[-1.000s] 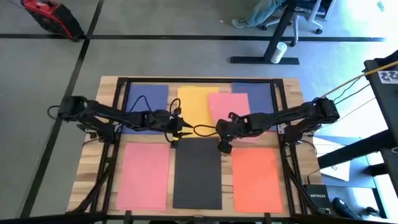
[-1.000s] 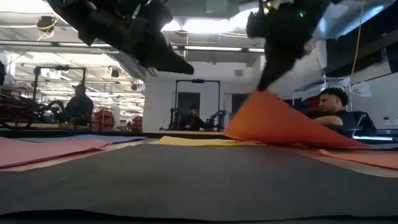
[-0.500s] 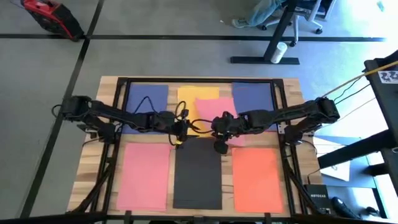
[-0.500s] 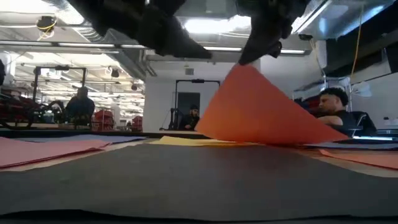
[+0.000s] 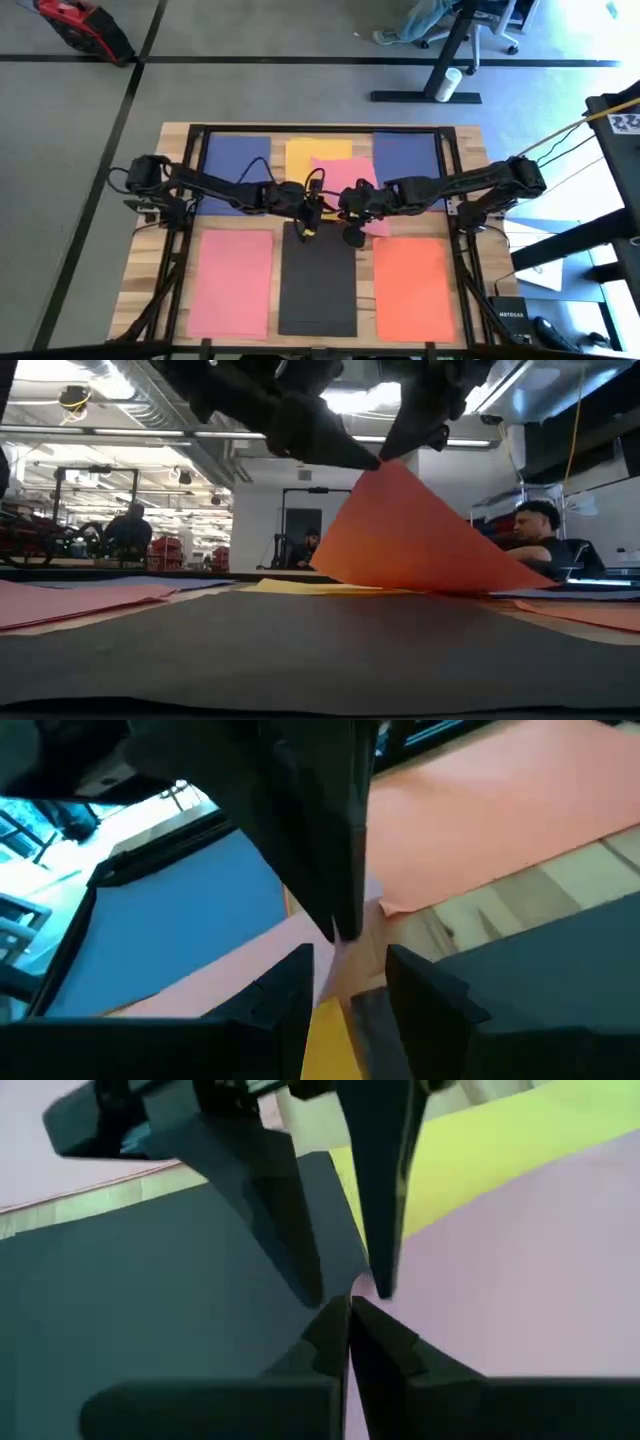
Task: Organize paper
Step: Stack the pink paper on top of the other pink paper
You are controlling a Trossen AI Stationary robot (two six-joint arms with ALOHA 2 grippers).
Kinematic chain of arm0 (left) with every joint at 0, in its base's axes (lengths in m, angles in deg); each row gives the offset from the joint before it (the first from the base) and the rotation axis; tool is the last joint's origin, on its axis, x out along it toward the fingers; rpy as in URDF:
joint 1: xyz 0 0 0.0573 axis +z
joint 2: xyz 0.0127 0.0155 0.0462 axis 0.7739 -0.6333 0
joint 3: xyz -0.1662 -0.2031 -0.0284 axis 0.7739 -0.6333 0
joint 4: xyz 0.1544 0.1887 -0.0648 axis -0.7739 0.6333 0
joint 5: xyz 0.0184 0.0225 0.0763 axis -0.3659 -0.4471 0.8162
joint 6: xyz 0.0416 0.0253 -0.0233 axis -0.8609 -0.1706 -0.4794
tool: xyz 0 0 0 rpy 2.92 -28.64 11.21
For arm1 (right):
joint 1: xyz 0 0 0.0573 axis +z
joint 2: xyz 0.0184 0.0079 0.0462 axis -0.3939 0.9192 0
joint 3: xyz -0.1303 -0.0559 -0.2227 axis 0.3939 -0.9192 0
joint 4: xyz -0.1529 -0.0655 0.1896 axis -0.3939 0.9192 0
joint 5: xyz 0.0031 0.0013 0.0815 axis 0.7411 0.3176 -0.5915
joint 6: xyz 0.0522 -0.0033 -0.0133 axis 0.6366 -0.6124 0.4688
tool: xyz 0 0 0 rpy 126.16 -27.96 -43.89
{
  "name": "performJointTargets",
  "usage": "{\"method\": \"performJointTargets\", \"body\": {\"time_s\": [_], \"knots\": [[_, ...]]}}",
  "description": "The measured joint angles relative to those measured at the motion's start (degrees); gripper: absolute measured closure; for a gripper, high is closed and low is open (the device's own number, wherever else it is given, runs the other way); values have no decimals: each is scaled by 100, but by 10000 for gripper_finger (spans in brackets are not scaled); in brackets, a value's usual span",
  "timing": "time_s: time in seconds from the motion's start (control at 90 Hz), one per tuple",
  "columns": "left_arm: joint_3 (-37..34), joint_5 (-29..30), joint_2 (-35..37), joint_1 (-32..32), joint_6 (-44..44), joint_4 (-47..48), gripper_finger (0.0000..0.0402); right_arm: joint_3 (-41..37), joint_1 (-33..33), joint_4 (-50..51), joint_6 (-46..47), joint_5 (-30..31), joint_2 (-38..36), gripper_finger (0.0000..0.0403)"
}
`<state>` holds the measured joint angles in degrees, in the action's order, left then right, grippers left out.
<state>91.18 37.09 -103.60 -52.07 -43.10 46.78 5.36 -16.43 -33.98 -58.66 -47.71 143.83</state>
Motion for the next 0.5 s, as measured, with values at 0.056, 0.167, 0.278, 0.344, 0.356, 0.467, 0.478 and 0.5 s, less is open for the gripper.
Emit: {"method": "performJointTargets", "body": {"time_s": [0.056,0.167,0.278,0.344,0.356,0.467,0.478,0.5], "knots": [[45,92,-82,-2,-6,44,290,0,0,-23,-3,-2,0,403],[145,191,-176,-3,-124,252,329,0,0,-21,-1,-11,0,403],[177,481,-193,-6,79,329,390,0,0,-21,-2,-11,0,403],[177,514,-194,20,127,335,398,0,0,-26,-2,-9,0,403],[177,514,-194,26,125,334,399,0,0,-26,-2,-9,0,403],[177,531,-194,1,-12,353,401,0,0,-41,0,-7,0,402],[177,538,-194,-9,-21,358,401,0,0,-41,1,-7,0,402],[177,538,-194,-21,-33,369,401,0,0,-46,2,-7,0,402]]}}
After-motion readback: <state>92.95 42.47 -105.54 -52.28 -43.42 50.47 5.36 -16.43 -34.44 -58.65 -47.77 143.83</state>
